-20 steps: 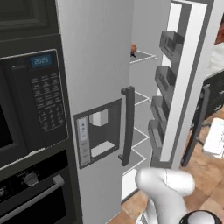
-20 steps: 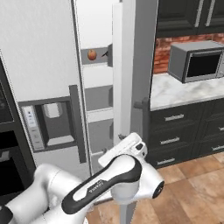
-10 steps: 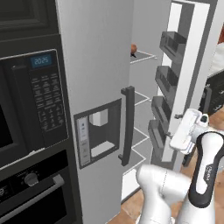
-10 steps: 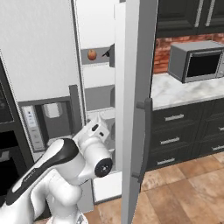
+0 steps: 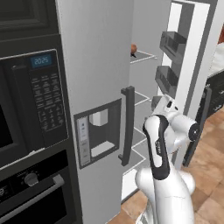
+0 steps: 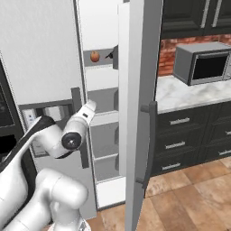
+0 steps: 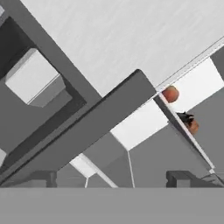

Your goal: Open the fridge, remove the peach, onion, and fish, and place them on any counter.

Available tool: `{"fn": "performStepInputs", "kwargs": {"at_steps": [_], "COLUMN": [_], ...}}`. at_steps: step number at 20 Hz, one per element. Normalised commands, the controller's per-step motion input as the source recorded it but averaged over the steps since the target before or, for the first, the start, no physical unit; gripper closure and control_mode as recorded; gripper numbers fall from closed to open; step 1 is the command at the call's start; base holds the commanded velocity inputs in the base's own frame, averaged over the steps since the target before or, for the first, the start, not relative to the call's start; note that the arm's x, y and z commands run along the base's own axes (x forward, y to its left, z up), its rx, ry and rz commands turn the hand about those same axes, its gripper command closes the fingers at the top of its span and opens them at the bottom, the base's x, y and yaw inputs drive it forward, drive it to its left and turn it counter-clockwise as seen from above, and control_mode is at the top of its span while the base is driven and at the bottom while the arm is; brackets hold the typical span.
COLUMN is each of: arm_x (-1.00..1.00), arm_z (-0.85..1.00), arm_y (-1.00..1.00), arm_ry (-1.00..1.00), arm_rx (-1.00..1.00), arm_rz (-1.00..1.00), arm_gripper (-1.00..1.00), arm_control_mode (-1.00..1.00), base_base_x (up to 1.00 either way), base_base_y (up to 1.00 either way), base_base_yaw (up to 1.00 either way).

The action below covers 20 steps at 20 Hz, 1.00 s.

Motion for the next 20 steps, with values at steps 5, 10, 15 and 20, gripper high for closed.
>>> {"fn": "performStepInputs", "kwargs": {"at_steps": [5, 10, 15, 20], "arm_x": [0.88, 0.59, -0.01, 0.05], "arm_z": [0.29, 0.3, 0.3, 0.49], "arm_y": [-0.06, -0.62, -0.89, -0.73], "arm_ry": [0.04, 0.03, -0.01, -0.02], "arm_rx": [-0.26, -0.19, -0.13, -0.05], "arm_rz": [-0.37, -0.18, -0.01, 0.0], "arm_gripper": [-1.0, -1.0, -1.0, -1.0], "arm_control_mode": [-1.0, -1.0, -1.0, -1.0], "base_base_x": [0.0, 0.0, 0.0, 0.0], "base_base_y": [0.0, 0.0, 0.0, 0.0], "base_base_yaw": [0.0, 0.0, 0.0, 0.0]}}
